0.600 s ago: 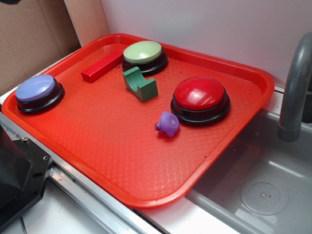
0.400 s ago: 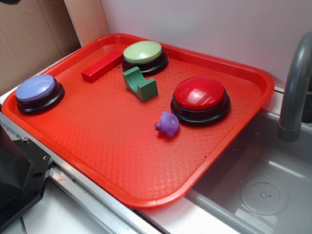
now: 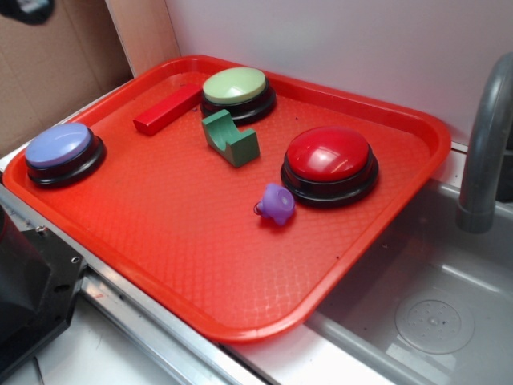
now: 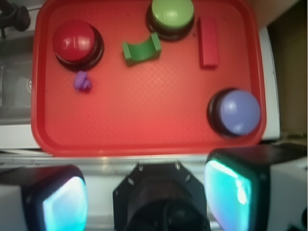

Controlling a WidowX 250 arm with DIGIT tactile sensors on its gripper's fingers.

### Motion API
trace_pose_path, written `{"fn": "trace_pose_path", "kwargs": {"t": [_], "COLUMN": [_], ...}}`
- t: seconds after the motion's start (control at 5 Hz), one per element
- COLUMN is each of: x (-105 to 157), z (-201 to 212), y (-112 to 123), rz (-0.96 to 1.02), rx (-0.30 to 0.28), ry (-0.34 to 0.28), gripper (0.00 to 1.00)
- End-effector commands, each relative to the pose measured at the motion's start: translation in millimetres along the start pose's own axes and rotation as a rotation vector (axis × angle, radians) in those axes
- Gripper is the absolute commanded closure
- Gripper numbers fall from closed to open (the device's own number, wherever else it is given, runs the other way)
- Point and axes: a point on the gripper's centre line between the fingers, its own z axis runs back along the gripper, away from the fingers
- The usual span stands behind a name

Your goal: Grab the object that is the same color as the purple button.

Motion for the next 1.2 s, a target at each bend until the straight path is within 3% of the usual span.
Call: {"fn": "trace_pose_path", "kwargs": {"t": [0.0,0.4,1.0], "x": [49,82,87], "z": [-52,-115,-178], "y": [-35,-59,-82], "rz": [0.035,0.115,0.062], "rx": [-0.016,-0.097,-0.084], "ry": [-0.052,-0.092,0.011], "gripper": [0.00,0.00,0.00]}}
